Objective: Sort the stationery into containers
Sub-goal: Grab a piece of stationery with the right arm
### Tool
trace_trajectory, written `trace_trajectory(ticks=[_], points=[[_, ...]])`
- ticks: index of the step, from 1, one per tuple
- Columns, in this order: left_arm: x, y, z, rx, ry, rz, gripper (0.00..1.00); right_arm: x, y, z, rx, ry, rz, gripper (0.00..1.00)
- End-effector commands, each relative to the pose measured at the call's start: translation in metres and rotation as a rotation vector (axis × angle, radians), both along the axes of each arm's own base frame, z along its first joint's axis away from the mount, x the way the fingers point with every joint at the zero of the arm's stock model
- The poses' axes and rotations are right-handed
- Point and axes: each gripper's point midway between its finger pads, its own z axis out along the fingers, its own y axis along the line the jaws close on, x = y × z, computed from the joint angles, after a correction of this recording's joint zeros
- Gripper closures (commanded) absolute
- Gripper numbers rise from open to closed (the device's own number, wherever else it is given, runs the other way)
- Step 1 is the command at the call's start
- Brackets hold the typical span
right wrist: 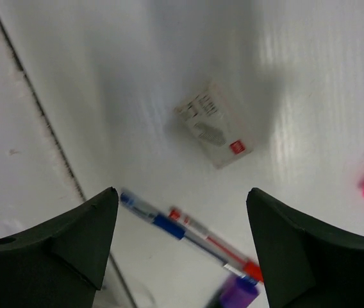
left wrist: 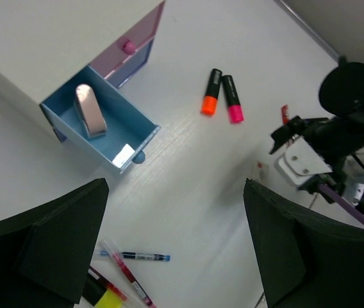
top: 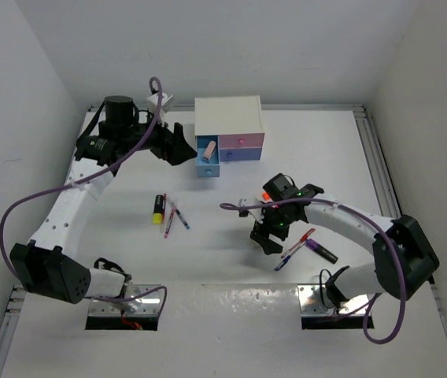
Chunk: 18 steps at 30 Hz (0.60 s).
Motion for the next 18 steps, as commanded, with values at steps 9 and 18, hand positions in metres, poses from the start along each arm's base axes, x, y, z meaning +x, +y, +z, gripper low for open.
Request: trace_trajectory(ticks=[9, 18], points=[[-0.025, 0.020, 0.003, -0.186, 0.030, -0.034, 0.07, 0.048, 0.042, -0.021, 0.025, -0.310, 0.208, 0.19], [-0.016, 0.032, -0.003, -0.204, 0.055, -0.013, 0.07, 0.042, 0.031, -0.050, -0.052, -0.311, 0.300, 0.23]])
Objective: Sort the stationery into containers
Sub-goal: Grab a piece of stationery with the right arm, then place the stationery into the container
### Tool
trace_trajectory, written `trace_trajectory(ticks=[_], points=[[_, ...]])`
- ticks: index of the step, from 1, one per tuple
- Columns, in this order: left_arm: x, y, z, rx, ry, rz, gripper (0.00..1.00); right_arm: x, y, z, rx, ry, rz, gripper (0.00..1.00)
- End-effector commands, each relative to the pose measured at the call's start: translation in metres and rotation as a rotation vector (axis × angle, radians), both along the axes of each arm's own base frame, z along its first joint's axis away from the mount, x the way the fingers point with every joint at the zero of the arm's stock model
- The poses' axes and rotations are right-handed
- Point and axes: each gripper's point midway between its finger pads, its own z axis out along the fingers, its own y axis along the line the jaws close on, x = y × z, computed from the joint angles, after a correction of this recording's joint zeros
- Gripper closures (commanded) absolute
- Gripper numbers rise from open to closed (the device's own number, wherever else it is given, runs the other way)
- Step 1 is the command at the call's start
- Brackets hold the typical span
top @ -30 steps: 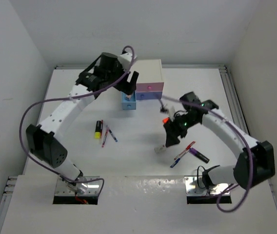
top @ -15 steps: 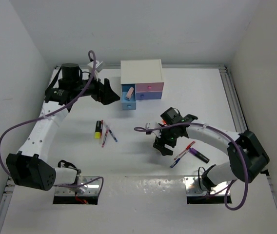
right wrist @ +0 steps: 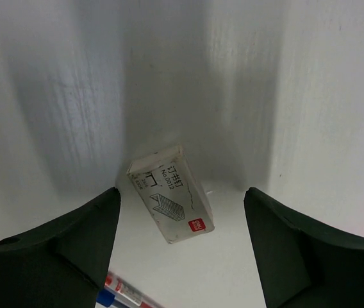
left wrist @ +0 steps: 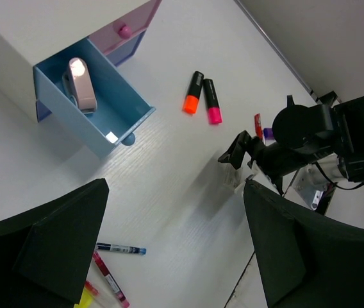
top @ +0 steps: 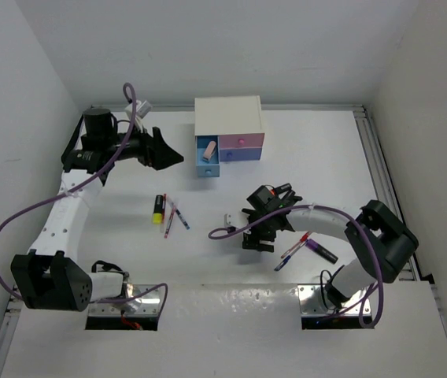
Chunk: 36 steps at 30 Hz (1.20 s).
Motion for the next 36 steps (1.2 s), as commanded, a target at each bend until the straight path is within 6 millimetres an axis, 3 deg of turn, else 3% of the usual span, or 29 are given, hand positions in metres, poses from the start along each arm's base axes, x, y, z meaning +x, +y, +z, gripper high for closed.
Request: trace_trajectory(ticks=[1, 3, 4, 6, 7, 11, 12, 14, 15, 17, 18, 20, 24, 25, 27, 28, 30, 36], points=[[0.002, 0.004, 0.013, -0.023, -0.057, -0.008, 0.07, 0.009, 0.003, -0.003, 0.004, -0.062, 0.059, 0.26], [0.002, 0.005, 0.011, -0.024, -0.051, -0.006, 0.07, 0.010, 0.002, -0.006, -0.008, -0.069, 0.069, 0.33], [0.003, 0.006, 0.011, -0.023, -0.053, -0.005, 0.07, 0.011, 0.002, -0.006, -0.010, -0.071, 0.070, 0.46], [0.002, 0.006, 0.008, -0.016, -0.051, -0.008, 0.07, 0.013, 0.004, -0.002, -0.004, -0.076, 0.076, 0.58], [0.006, 0.016, 0.008, -0.008, -0.056, 0.021, 0.07, 0.015, 0.008, 0.004, 0.009, -0.075, 0.079, 0.70], [0.010, 0.026, 0.004, 0.013, -0.060, 0.057, 0.07, 0.040, 0.032, 0.051, 0.119, -0.105, 0.029, 0.86], [0.013, 0.030, 0.004, 0.015, -0.064, 0.070, 0.07, 0.060, 0.049, 0.081, 0.182, -0.149, 0.006, 0.87], [0.017, 0.034, 0.001, 0.015, -0.065, 0.092, 0.07, 0.077, 0.061, 0.112, 0.247, -0.134, -0.083, 0.91], [0.019, 0.036, 0.000, 0.014, -0.062, 0.106, 0.08, 0.096, 0.081, 0.148, 0.330, -0.161, -0.105, 0.91], [0.026, 0.043, -0.007, 0.025, -0.052, 0.156, 0.08, 0.116, 0.096, 0.183, 0.427, -0.149, -0.212, 0.94], [0.029, 0.045, -0.010, 0.034, -0.047, 0.178, 0.08, 0.132, 0.107, 0.216, 0.501, -0.185, -0.246, 0.96], [0.037, 0.056, -0.023, 0.069, -0.019, 0.250, 0.09, 0.160, 0.122, 0.250, 0.613, -0.212, -0.343, 0.99], [0.042, 0.066, -0.032, 0.109, -0.013, 0.298, 0.11, 0.198, 0.142, 0.275, 0.730, -0.258, -0.456, 1.00], [0.042, 0.067, -0.034, 0.114, -0.013, 0.303, 0.12, 0.207, 0.146, 0.264, 0.722, -0.241, -0.479, 1.00], [0.042, 0.068, -0.034, 0.117, -0.017, 0.308, 0.12, 0.223, 0.151, 0.274, 0.765, -0.224, -0.531, 1.00], [0.042, 0.068, -0.035, 0.120, -0.016, 0.307, 0.12, 0.230, 0.156, 0.260, 0.757, -0.191, -0.563, 1.00], [0.042, 0.070, -0.037, 0.126, -0.015, 0.313, 0.12, 0.242, 0.156, 0.260, 0.773, -0.173, -0.609, 1.00], [0.045, 0.072, -0.041, 0.110, 0.006, 0.313, 0.12, 0.263, 0.154, 0.231, 0.758, -0.126, -0.696, 1.00]])
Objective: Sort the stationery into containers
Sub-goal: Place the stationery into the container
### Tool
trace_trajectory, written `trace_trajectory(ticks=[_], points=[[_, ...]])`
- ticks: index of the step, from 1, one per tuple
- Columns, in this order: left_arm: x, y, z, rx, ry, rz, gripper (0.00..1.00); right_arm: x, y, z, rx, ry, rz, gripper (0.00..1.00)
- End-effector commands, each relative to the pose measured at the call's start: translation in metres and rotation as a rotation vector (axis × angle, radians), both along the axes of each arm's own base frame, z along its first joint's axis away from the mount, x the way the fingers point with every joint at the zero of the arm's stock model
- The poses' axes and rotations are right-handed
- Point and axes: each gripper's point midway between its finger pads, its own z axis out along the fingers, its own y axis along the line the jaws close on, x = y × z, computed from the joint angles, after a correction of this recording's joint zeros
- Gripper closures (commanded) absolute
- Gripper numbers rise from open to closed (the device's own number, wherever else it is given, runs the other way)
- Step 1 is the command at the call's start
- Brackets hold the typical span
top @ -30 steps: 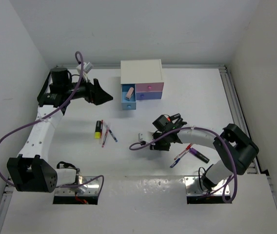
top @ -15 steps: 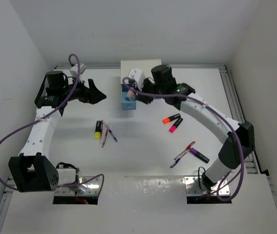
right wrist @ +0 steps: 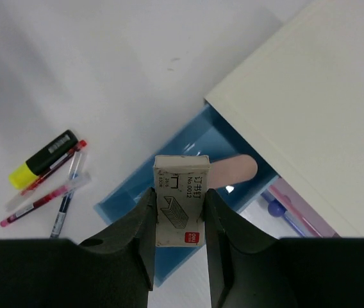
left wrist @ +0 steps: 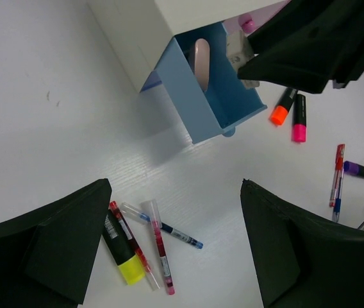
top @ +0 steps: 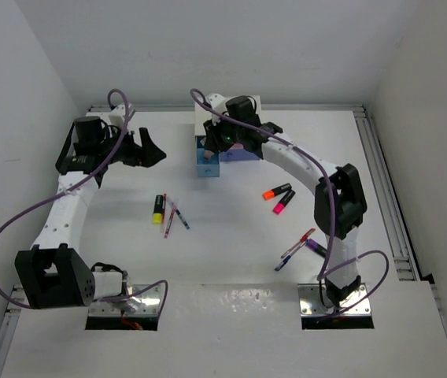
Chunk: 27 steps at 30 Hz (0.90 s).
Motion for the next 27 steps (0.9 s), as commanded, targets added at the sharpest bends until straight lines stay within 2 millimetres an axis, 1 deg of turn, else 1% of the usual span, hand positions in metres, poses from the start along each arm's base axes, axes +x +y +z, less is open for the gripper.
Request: trace_trajectory(ticks=[1, 3, 4, 5, 6, 8, 9, 11, 12, 13, 15, 16, 19, 20, 21, 22, 23, 24, 25, 26, 27], points=[[0.008, 0.004, 0.002, -0.008, -0.024, 0.007, 0.12, 0.021, 0.003, 0.038, 0.110, -0.036, -0.075, 1.00], [0.009, 0.004, 0.001, -0.010, -0.023, 0.002, 0.12, 0.024, 0.002, 0.033, 0.115, -0.017, -0.088, 1.00], [0.009, 0.004, -0.001, -0.011, -0.017, 0.001, 0.12, 0.025, 0.004, 0.034, 0.120, -0.016, -0.085, 1.00], [0.009, 0.004, -0.002, -0.012, -0.016, 0.001, 0.12, 0.025, 0.004, 0.028, 0.114, -0.006, -0.082, 1.00], [0.010, 0.004, -0.002, -0.012, -0.018, 0.001, 0.12, 0.024, 0.005, 0.026, 0.113, 0.000, -0.079, 0.99], [0.010, 0.005, -0.004, -0.010, -0.013, 0.003, 0.12, 0.023, 0.005, 0.021, 0.109, 0.014, -0.075, 0.92], [0.010, 0.004, -0.005, -0.008, -0.014, -0.001, 0.12, 0.023, 0.006, 0.019, 0.109, 0.019, -0.072, 0.81], [0.010, 0.003, -0.006, -0.009, -0.009, -0.006, 0.11, 0.022, 0.007, 0.016, 0.113, 0.035, -0.074, 0.68], [0.010, 0.003, -0.006, -0.009, -0.011, -0.011, 0.11, 0.022, 0.008, 0.018, 0.118, 0.036, -0.071, 0.61], [0.009, 0.003, -0.006, -0.005, -0.014, -0.018, 0.11, 0.021, 0.008, 0.020, 0.122, 0.038, -0.068, 0.53], [0.009, 0.000, -0.006, 0.000, -0.019, -0.033, 0.11, 0.021, 0.009, 0.027, 0.131, 0.037, -0.066, 0.47], [0.008, -0.002, -0.005, 0.006, -0.027, -0.046, 0.11, 0.019, 0.009, 0.027, 0.130, 0.045, -0.069, 0.46], [0.007, -0.010, -0.006, 0.028, -0.048, -0.076, 0.12, 0.019, 0.003, 0.041, 0.145, 0.035, -0.082, 0.45], [0.006, -0.014, -0.004, 0.033, -0.059, -0.096, 0.12, 0.017, -0.001, 0.053, 0.158, 0.023, -0.088, 0.45], [0.005, -0.016, -0.006, 0.051, -0.076, -0.116, 0.13, 0.015, -0.004, 0.059, 0.163, 0.020, -0.094, 0.45], [0.002, -0.020, -0.007, 0.055, -0.085, -0.134, 0.16, 0.016, -0.012, 0.066, 0.180, 0.026, -0.115, 0.46], [0.000, -0.029, -0.003, 0.060, -0.114, -0.165, 0.18, 0.016, -0.017, 0.073, 0.193, 0.022, -0.129, 0.48], [-0.002, -0.029, -0.001, 0.061, -0.126, -0.165, 0.20, 0.014, -0.025, 0.074, 0.199, 0.034, -0.143, 0.49], [-0.005, -0.041, -0.006, 0.091, -0.159, -0.220, 0.28, 0.013, -0.039, 0.093, 0.229, 0.015, -0.172, 0.50], [-0.011, -0.055, -0.007, 0.099, -0.171, -0.258, 0.35, 0.010, -0.048, 0.092, 0.231, 0.027, -0.185, 0.53], [-0.013, -0.062, -0.010, 0.117, -0.181, -0.280, 0.42, 0.008, -0.057, 0.095, 0.238, 0.027, -0.196, 0.55]])
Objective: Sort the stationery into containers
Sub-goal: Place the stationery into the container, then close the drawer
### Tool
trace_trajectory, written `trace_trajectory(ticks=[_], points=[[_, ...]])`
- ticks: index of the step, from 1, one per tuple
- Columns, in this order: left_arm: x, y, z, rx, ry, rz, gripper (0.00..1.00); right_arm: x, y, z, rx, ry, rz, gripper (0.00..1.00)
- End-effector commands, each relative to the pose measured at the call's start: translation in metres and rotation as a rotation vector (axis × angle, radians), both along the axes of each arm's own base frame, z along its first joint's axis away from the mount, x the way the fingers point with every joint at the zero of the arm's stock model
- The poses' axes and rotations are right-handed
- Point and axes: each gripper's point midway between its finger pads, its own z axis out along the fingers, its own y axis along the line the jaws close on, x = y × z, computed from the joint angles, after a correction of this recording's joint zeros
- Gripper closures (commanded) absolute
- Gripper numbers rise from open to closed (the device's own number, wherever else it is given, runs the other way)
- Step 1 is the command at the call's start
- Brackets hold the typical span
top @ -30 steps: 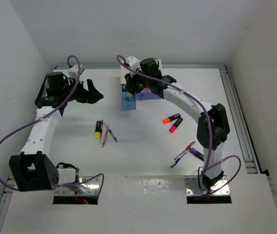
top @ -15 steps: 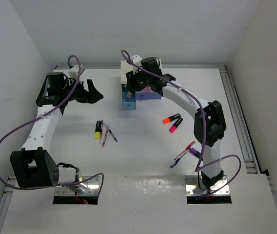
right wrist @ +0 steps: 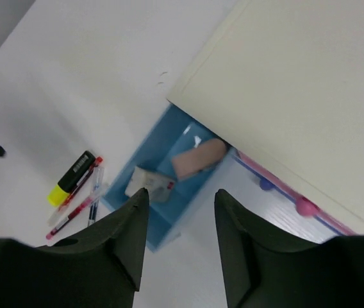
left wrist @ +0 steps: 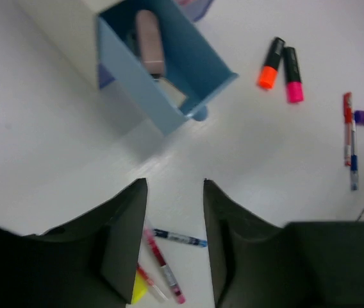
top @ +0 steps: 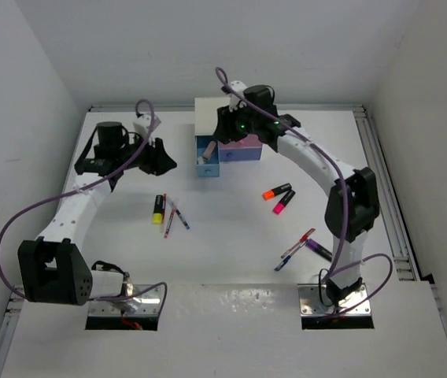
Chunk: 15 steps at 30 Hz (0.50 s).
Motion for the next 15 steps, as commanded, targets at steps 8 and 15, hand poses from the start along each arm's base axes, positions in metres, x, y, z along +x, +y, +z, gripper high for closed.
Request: trace_trajectory(ticks=[8, 15], points=[[-0.024, -0.081, -0.015, 0.112, -0.144, -0.221, 1.00, -0.024, -0.142, 0.071, 0.092, -0.048, -0.240, 0.58], [-0.013, -0.100, -0.035, 0.158, -0.196, -0.149, 1.00, -0.036, -0.194, 0.052, 0.071, -0.009, -0.345, 0.59]])
